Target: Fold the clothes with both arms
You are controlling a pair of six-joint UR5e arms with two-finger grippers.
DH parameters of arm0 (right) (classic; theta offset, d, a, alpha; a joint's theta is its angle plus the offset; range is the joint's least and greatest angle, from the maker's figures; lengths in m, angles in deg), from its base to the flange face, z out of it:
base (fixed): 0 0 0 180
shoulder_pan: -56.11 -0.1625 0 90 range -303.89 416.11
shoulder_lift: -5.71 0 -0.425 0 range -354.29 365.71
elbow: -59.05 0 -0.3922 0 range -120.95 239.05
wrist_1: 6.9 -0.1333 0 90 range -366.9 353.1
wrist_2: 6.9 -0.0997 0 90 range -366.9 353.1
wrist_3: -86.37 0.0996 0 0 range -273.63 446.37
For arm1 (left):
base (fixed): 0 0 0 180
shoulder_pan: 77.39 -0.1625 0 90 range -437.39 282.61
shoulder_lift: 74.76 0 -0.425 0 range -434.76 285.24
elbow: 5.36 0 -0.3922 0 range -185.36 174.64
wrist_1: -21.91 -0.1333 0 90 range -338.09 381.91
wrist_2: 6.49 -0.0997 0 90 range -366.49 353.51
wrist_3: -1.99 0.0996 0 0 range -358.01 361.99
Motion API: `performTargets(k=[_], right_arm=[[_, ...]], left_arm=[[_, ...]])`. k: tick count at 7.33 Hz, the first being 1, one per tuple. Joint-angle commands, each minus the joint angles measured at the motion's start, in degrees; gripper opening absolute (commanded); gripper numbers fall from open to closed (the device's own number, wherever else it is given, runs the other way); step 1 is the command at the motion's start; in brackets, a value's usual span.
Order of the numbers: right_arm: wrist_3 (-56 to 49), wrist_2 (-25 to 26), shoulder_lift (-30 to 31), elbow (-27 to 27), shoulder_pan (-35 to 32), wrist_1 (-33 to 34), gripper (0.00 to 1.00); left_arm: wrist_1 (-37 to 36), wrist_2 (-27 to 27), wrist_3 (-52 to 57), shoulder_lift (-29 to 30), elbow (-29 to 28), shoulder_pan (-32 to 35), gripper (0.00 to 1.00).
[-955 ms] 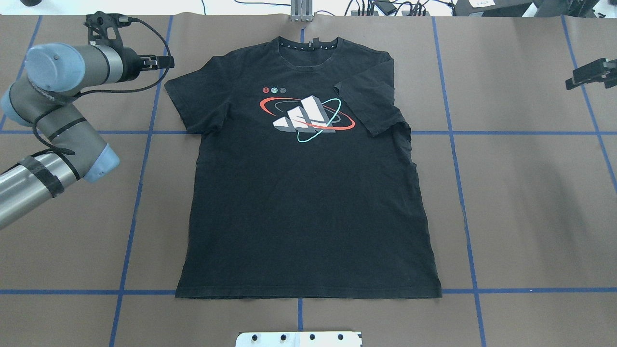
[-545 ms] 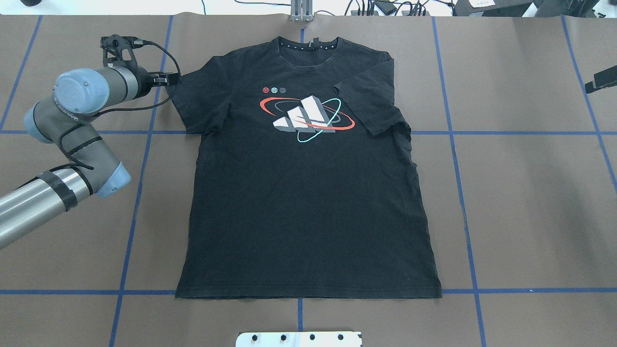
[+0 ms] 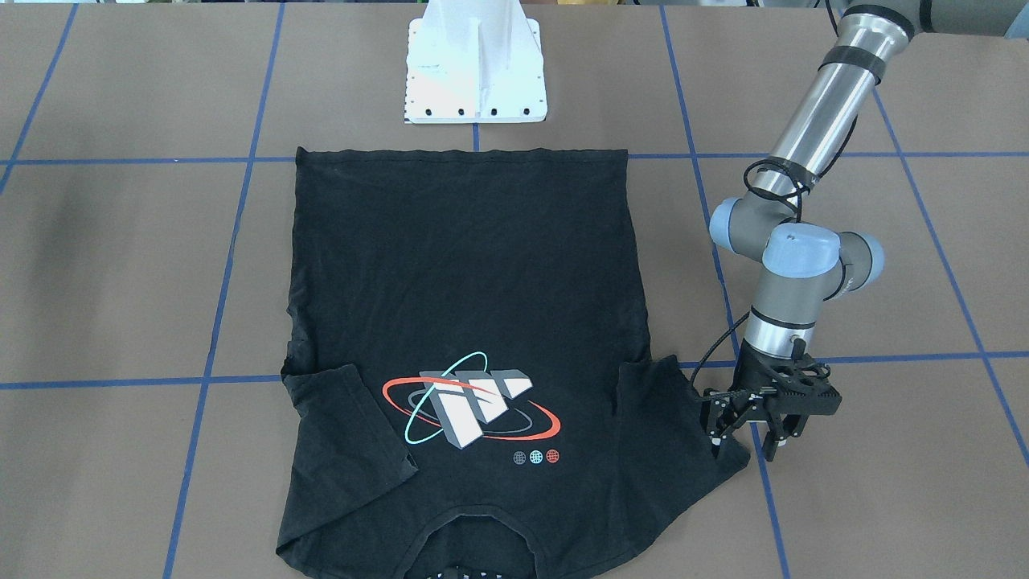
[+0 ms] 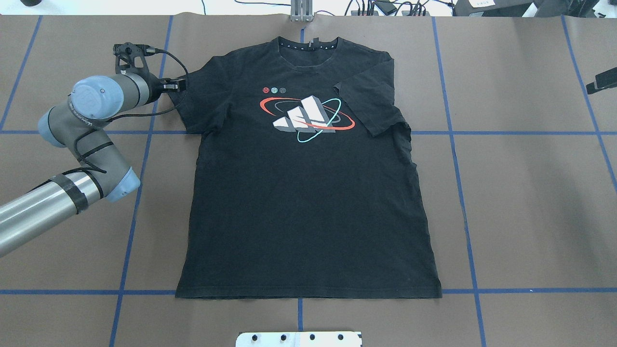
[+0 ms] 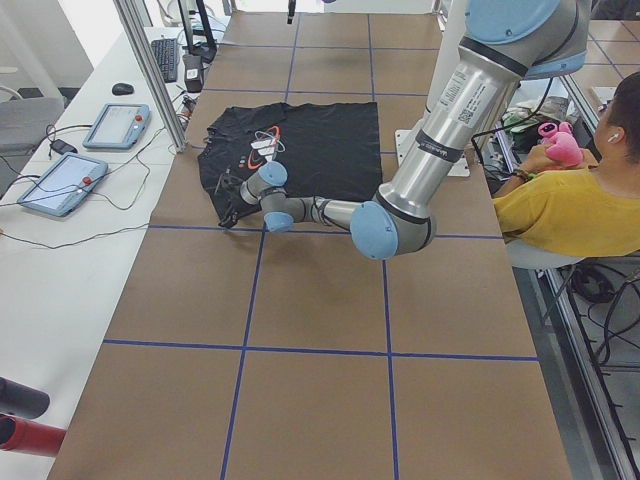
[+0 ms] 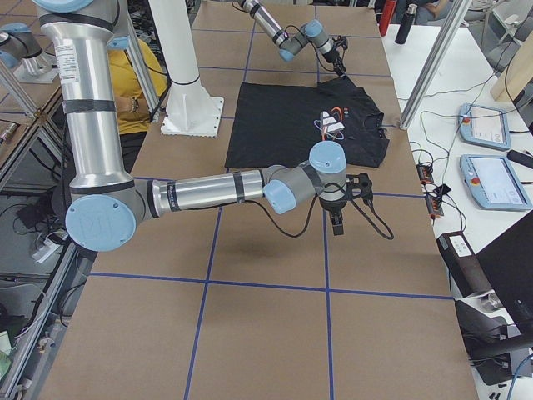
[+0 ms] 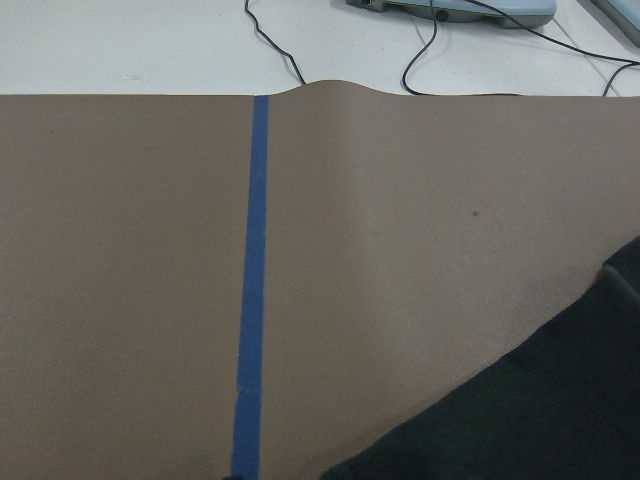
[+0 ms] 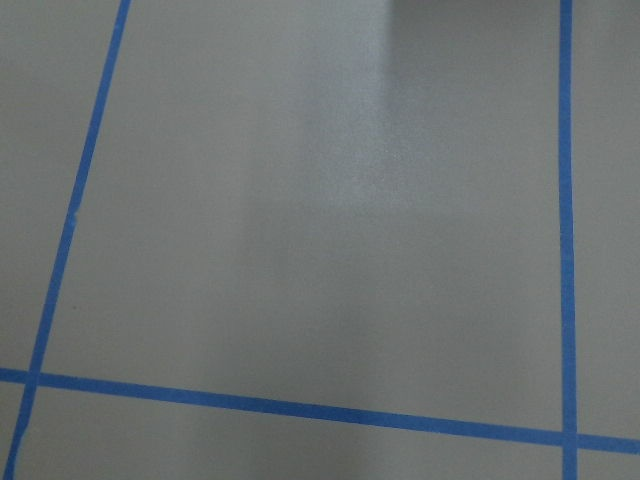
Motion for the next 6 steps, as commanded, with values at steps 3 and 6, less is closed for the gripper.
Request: performTargets(k=[3,6], right_arm=[[0.0,0.2,0.2,0.0,0.0,-0.1,1.0],[0.0,0.2,0.2,0.0,0.0,-0.1,1.0]], left_arm=[[0.0,0.0,0.1,0.2,-0.9,0.0,0.62],[0.0,0.1,0.0,0.3,-0.9,0.0,0.23]])
